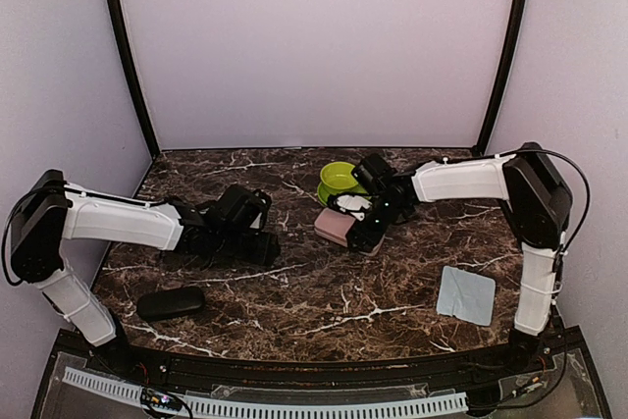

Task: Organize the sunglasses
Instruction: Move the case with the sunglasses to the center of the board.

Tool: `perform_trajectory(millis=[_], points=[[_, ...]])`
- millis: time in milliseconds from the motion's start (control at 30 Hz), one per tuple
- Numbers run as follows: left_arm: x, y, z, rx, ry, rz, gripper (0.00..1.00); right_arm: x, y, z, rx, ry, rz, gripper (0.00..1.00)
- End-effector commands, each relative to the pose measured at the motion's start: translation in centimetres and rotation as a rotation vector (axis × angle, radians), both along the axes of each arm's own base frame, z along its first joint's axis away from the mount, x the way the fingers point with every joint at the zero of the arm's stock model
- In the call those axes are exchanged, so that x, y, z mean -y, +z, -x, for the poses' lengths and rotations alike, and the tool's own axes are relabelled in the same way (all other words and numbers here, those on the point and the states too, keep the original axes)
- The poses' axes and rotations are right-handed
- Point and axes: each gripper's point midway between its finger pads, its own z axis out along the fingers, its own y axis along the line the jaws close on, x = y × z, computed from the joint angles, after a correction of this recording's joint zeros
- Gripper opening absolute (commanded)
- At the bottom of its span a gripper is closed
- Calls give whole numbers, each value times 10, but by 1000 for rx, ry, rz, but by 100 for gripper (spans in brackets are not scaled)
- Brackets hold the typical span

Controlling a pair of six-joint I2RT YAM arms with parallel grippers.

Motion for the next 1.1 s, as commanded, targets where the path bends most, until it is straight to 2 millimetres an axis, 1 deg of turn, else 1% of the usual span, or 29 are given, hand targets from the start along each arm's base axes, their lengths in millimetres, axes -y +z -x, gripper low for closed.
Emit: perform_trajectory(millis=[0, 167, 300, 333, 367, 400, 467, 533, 567, 700, 800, 900, 1067], points=[[-3, 20, -2, 29, -7, 28, 58, -10, -2, -9, -21, 124, -41, 66], [-4, 22, -3, 30, -2, 27, 58, -7, -11, -13, -36, 150, -27, 70], [-3, 22, -3, 30, -3, 26, 58, -2, -17, -16, -50, 97, -2, 78], [-3, 21, -3, 29, -3, 25, 58, -2, -17, -16, -58, 78, -3, 81], [-3, 20, -4, 27, -3, 24, 58, -2, -15, -17, -61, 63, -9, 93], [-3, 20, -3, 25, -4, 24, 58, -3, -14, -18, -62, 54, -16, 99], [-3, 17, -3, 19, -5, 22, 58, -4, -10, -18, -53, 47, -29, 100], [-2, 15, -3, 15, -7, 21, 58, -5, 0, -18, -33, 42, -61, 100], [-2, 15, -3, 15, -6, 22, 58, -7, 6, -18, -21, 42, -81, 100], [-3, 14, -2, 15, -7, 25, 58, -18, 45, -23, 54, 23, -202, 99], [-3, 14, -2, 14, -7, 29, 58, -25, 59, -28, 80, -5, -260, 98], [-2, 14, -1, 12, -11, 33, 58, -27, 57, -33, 80, -33, -274, 95], [-5, 17, 0, 20, -4, 35, 58, -22, 34, -44, 71, -92, -216, 91]])
